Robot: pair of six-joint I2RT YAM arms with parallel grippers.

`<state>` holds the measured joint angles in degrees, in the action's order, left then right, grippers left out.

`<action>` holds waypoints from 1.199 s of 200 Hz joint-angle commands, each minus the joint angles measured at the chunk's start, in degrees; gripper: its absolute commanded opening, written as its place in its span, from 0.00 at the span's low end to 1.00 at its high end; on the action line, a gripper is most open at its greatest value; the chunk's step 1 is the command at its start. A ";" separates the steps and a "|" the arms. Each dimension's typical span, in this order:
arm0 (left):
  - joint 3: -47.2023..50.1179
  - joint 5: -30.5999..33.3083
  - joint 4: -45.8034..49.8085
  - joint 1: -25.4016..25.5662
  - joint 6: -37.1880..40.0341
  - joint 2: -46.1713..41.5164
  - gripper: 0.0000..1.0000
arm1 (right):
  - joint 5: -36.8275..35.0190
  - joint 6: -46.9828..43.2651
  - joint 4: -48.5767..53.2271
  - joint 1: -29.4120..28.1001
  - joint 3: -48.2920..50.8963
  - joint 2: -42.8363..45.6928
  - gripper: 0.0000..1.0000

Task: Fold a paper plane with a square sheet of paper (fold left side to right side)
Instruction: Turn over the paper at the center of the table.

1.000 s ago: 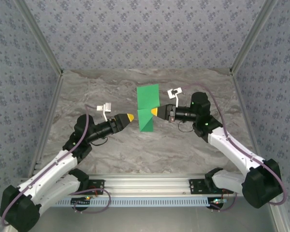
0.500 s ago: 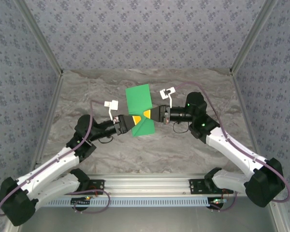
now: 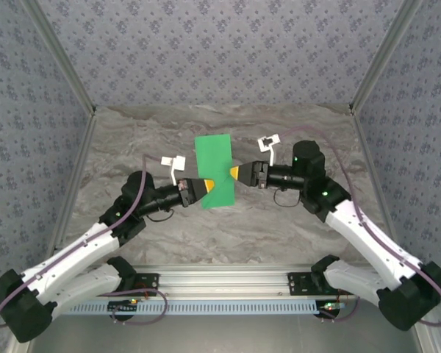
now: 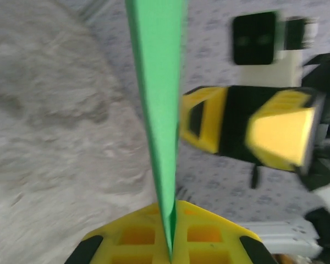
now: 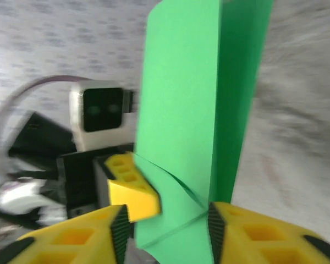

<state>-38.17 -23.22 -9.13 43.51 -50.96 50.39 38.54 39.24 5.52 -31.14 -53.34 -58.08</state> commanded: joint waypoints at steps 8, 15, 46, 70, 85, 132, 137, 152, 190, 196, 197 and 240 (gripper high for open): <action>-9.10 21.20 30.72 5.32 13.15 3.37 0.00 | -26.65 -15.65 31.97 1.32 -4.92 4.46 0.55; -10.95 25.77 35.43 6.94 13.61 5.69 0.00 | -32.13 -16.34 35.28 1.91 -4.89 5.23 0.57; -20.45 48.37 57.31 14.89 8.32 18.19 0.00 | -43.80 -15.02 41.50 6.02 -1.33 11.13 0.66; -27.40 57.96 72.59 17.52 -1.85 31.25 0.00 | -48.59 -15.10 43.78 9.02 0.41 15.25 0.74; -31.20 59.48 78.26 18.29 -6.68 38.80 0.00 | -50.38 -15.59 45.43 10.35 0.54 16.57 0.77; -37.86 56.85 81.20 19.16 -10.21 53.44 0.00 | -51.47 -17.44 48.06 12.14 0.62 17.74 0.79; -38.36 56.29 80.77 19.16 -10.17 54.55 0.00 | -51.47 -17.60 48.18 12.22 0.69 17.83 0.79; -40.01 52.35 79.24 19.14 -9.19 58.03 0.00 | -51.63 -18.04 48.66 12.51 0.67 18.01 0.79; -47.29 49.10 78.32 19.16 -5.29 65.66 0.00 | -50.75 -19.15 48.85 13.25 1.73 18.01 0.80; -48.61 48.73 78.12 19.16 -4.52 66.72 0.00 | -50.33 -19.33 48.80 13.37 1.96 18.01 0.80; -48.61 48.68 78.08 19.16 -4.34 66.96 0.00 | -50.24 -19.35 48.80 13.42 1.98 18.01 0.80; -56.80 43.39 75.66 17.97 1.14 73.88 0.10 | -47.59 -19.47 48.10 14.60 3.22 17.79 0.81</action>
<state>-91.02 24.36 66.94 62.11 -53.98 121.34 -10.72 20.86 52.58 -17.30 -50.92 -40.51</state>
